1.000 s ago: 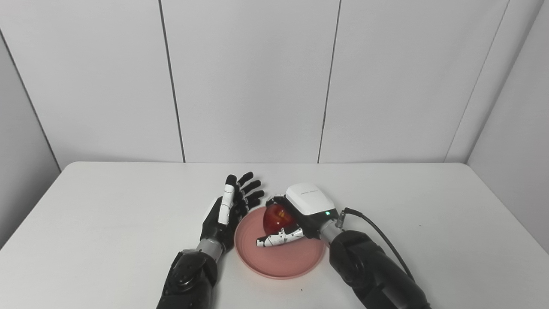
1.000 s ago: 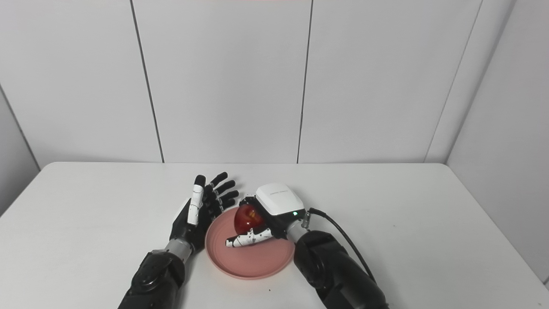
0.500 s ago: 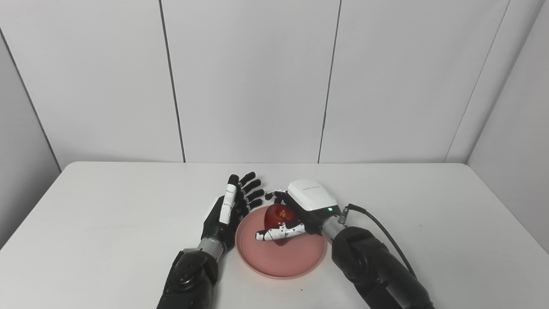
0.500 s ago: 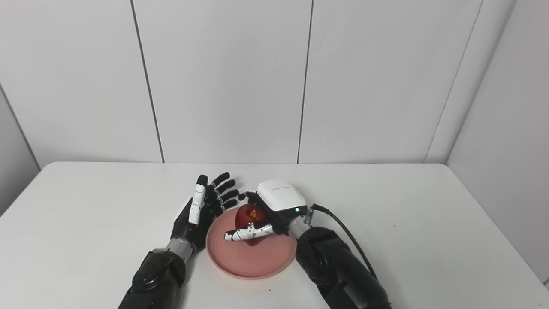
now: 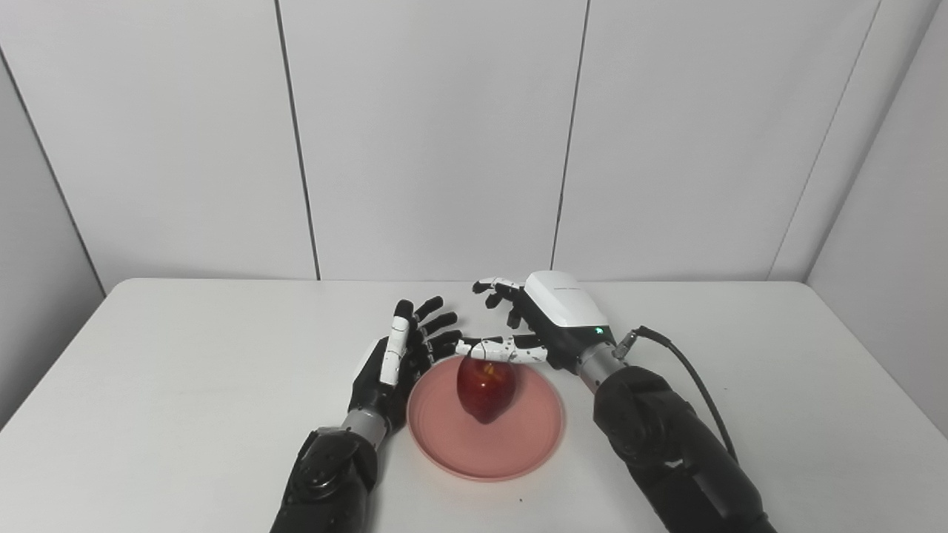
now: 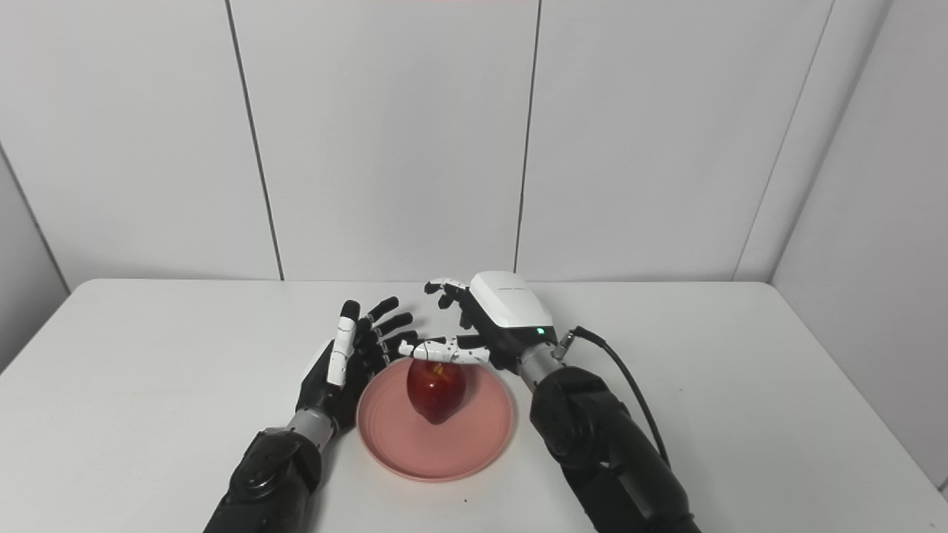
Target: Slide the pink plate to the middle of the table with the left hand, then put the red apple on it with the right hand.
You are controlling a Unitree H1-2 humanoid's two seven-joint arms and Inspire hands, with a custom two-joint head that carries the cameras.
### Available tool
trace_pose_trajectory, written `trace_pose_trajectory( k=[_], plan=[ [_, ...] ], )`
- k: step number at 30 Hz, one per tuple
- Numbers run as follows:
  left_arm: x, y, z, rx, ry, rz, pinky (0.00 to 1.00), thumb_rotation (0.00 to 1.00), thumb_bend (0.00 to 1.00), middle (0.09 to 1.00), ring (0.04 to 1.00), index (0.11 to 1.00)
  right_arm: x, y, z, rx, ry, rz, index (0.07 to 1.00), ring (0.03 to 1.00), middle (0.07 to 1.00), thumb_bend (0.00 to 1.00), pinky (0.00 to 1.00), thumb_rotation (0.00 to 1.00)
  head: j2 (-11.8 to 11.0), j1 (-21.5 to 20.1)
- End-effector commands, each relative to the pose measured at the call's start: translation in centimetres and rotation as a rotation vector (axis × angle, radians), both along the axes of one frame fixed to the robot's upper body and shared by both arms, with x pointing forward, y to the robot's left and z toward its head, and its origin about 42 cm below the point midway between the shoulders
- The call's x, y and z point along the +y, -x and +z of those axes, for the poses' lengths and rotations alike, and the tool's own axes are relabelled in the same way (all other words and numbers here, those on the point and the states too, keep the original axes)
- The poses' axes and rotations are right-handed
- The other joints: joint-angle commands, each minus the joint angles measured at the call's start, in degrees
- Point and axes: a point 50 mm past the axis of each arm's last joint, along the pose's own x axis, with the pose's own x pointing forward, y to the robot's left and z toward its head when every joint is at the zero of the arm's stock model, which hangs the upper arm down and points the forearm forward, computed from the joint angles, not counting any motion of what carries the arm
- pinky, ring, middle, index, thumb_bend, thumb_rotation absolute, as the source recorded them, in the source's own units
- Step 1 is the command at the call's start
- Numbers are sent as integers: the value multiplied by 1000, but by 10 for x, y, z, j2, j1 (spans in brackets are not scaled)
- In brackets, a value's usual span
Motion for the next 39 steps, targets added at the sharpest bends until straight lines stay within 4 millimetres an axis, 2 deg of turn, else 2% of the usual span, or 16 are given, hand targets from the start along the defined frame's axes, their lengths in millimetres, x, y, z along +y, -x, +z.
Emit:
trace_pose_trajectory(
  k=[1,5,8,10,13,19,25,28,30,34,39],
  plan=[
    [1,8,-18,85,-14,22,854,929,849,829,798,838,-1,-6,36,-119,-70,44,820,660,805,1000,478,994,0,0],
    [1,9,-16,74,-7,52,872,919,849,832,811,834,-9,-9,30,-35,-267,36,850,740,838,1000,587,993,0,2],
    [1,11,-16,68,3,84,866,913,844,840,831,838,-17,-13,20,54,-466,23,877,856,893,1000,752,999,0,2],
    [1,12,-17,57,-2,105,882,920,841,863,864,857,-21,-14,13,94,-581,8,894,907,918,1000,826,1000,1,1],
    [2,13,-19,43,-10,151,911,911,864,894,892,890,-28,-15,0,145,-732,-13,922,931,949,1000,891,1000,1,0],
    [5,16,-21,-22,-60,224,970,948,873,940,943,932,-41,-12,-22,248,-908,-89,936,919,945,1000,896,1000,3,0],
    [4,17,-21,-82,-97,246,1000,963,892,996,998,994,-44,-9,-45,274,-1044,-168,954,918,946,993,905,1000,4,0],
    [5,16,-19,-98,-135,237,1000,973,898,1000,1000,1000,-44,-7,-57,287,-1074,-212,957,935,954,991,925,1000,4,0],
    [6,15,-18,-104,-175,209,1000,995,926,1000,1000,1000,-44,-7,-64,297,-1093,-225,955,967,969,987,984,1000,4,-1],
    [10,10,-15,-84,-207,170,1000,993,940,1000,1000,1000,-45,-6,-75,301,-1083,-258,955,996,977,980,999,1000,5,-3],
    [13,7,-14,-68,-220,161,1000,968,911,1000,1000,1000,-43,-1,-87,289,-1092,-296,960,1000,978,952,1000,1000,7,-3]
  ],
)
